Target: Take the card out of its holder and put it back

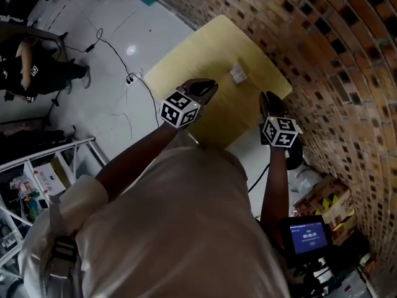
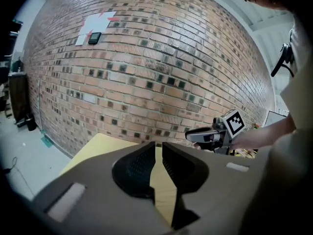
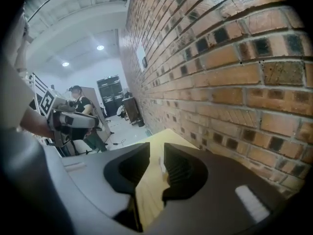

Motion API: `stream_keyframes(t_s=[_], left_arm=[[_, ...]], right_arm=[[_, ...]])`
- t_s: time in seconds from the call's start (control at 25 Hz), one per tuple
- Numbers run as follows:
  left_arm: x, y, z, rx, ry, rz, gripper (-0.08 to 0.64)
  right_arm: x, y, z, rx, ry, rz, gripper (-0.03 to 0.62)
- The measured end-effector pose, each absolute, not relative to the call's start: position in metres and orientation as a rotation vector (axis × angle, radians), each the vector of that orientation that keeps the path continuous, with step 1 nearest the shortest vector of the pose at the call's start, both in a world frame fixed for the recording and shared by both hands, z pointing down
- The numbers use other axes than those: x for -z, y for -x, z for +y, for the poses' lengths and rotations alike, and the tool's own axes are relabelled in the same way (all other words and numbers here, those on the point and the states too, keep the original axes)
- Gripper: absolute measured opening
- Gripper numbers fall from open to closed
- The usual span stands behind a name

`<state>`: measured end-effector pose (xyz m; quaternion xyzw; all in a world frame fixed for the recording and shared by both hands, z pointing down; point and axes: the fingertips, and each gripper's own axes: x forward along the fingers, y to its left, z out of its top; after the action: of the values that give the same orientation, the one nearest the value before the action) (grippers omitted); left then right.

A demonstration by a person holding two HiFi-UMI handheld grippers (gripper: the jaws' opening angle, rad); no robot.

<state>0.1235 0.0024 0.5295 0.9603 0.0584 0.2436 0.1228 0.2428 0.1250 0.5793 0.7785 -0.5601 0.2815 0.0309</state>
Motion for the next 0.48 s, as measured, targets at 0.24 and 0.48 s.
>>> stream_keyframes(t_s=[0.24, 0.48], left_arm=[[-0.538, -0.102, -0.027, -0.718, -2.781, -0.009, 0.064], [-0.543, -0.081, -0.049, -0.664, -2.730, -0.149, 0.064]], right_arm=[[-0.602, -0.240, 0.099, -0.892, -2.284, -1.793, 0.084], [-0.623, -0.235, 0.076, -0.918, -2.176, -1.809, 0.084]])
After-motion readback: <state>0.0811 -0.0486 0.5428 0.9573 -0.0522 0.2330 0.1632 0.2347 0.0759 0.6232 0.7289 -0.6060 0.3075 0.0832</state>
